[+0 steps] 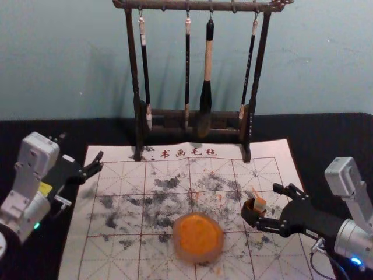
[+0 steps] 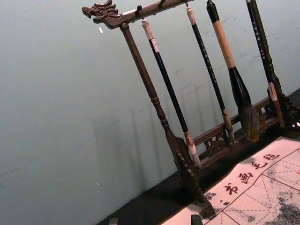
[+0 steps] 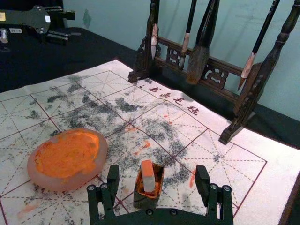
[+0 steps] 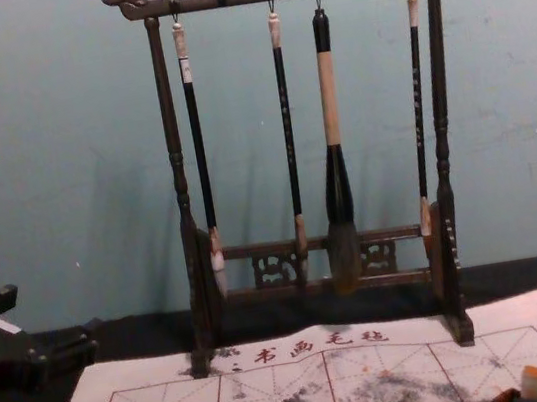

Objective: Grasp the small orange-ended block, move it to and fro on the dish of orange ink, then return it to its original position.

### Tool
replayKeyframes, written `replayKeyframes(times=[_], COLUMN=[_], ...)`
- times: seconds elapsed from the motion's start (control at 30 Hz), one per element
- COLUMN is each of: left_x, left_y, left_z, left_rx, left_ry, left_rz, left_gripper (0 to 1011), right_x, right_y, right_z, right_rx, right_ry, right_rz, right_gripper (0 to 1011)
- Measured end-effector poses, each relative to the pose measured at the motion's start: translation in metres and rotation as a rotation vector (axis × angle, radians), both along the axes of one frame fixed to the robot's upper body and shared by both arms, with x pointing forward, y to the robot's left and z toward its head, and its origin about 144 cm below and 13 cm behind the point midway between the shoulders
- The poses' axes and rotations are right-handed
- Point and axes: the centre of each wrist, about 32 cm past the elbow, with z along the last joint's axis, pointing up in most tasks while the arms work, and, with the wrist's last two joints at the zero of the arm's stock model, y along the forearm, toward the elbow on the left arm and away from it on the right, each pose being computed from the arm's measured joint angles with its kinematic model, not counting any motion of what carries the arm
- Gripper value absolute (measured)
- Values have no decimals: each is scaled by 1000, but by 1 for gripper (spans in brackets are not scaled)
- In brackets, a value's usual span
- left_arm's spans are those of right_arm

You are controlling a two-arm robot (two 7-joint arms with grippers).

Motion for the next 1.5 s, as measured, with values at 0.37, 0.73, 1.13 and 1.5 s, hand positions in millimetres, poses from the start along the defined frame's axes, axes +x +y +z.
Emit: replayKeyframes(times=[0.37,0.73,1.13,1.5], left_x=[0,0,0,0], left_y=[0,0,0,0], left_z=[0,0,0,0], left_rx=[0,0,0,0], left_ry=[0,0,0,0], left_rz=[0,0,0,0], left_gripper=[1001,1001,1001,1001], right_x=[0,-1,-1,-1], right_y=[0,1,1,1], right_z=[0,-1,-1,-1], right_rx=[-1,-1,-1,-1], right_ry=[-1,-2,-3,-3], right_rz=[2,3,3,3], right_gripper=[947,660,254,82])
